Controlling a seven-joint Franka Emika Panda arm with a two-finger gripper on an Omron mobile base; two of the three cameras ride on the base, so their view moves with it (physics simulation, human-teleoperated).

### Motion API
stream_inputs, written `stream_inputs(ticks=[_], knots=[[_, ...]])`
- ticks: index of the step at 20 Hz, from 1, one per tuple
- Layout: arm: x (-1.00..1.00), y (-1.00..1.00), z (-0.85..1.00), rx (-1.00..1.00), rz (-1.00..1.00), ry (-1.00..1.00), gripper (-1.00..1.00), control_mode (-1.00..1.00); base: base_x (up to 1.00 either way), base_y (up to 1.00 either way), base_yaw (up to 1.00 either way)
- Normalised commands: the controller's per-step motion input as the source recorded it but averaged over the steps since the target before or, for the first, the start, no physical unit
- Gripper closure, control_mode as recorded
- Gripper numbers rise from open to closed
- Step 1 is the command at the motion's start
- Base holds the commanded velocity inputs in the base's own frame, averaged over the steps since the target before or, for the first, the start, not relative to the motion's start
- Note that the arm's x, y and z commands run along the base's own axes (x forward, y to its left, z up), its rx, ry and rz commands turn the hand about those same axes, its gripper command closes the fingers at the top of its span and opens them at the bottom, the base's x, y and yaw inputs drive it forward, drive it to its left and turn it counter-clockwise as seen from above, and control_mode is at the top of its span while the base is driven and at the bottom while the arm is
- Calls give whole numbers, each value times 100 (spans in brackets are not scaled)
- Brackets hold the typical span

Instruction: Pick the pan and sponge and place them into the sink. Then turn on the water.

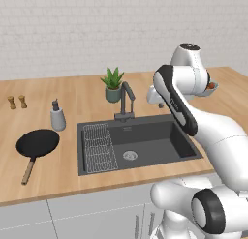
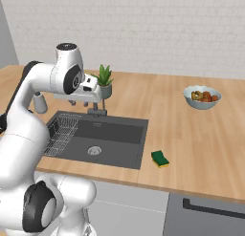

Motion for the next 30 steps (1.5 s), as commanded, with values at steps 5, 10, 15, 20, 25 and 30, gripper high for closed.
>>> stream_inputs(ticks=[5, 10, 15, 20, 25, 30], knots=[[0, 58, -11, 0, -1, 3, -100, -100, 0, 0, 0], [0, 100, -6, -1, 0, 0, -100, -100, 0, 0, 0], [0, 100, -7, -8, 0, 1, -100, -100, 0, 0, 0], [0, 100, -16, -8, 0, 2, -100, -100, 0, 0, 0], [14, 100, -32, -7, 0, 3, -100, -100, 0, 0, 0], [36, 100, -44, -3, 0, 8, -100, -100, 0, 0, 0]])
